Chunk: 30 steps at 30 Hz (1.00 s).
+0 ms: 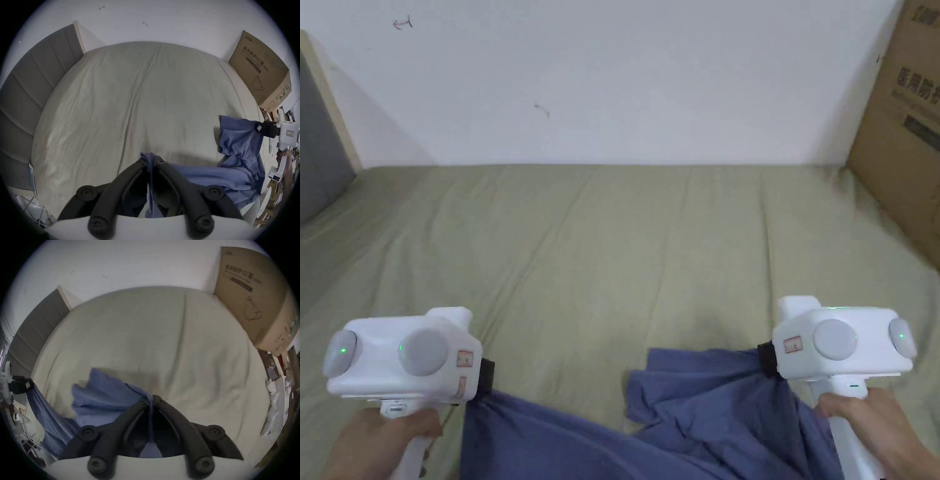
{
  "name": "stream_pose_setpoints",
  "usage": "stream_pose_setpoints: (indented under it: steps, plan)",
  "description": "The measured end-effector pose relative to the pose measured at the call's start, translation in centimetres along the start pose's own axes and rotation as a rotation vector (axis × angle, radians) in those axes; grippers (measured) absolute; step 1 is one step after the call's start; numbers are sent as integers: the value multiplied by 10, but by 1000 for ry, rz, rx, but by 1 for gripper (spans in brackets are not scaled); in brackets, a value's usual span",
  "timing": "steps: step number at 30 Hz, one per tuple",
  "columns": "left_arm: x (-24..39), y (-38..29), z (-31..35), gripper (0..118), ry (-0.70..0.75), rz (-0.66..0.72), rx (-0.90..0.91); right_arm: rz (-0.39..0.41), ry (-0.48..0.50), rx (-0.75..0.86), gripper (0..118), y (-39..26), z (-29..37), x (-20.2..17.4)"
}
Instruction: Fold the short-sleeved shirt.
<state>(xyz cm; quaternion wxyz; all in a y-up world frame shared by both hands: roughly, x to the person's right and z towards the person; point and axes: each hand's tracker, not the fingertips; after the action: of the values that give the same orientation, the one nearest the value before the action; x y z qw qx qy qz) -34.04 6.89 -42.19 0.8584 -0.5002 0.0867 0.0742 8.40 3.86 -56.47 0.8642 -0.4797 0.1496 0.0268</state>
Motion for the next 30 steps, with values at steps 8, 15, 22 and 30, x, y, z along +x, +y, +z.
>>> stream_pose_setpoints:
  steps: [8, 15, 22, 30]
  plan:
    - [5, 18, 91, 5, 12, -30, 157, -114, -84, 210, 3, 19, 148, 51]
    - [5, 33, 167, 5, 47, -87, 290, -201, -147, 330, 3, 39, 250, 94]
    - [9, 80, 223, 5, 83, -84, 417, -210, -147, 413, 3, 83, 297, 92]
    - [10, 182, 263, 5, 188, -63, 599, -228, -137, 531, 3, 191, 320, 81]
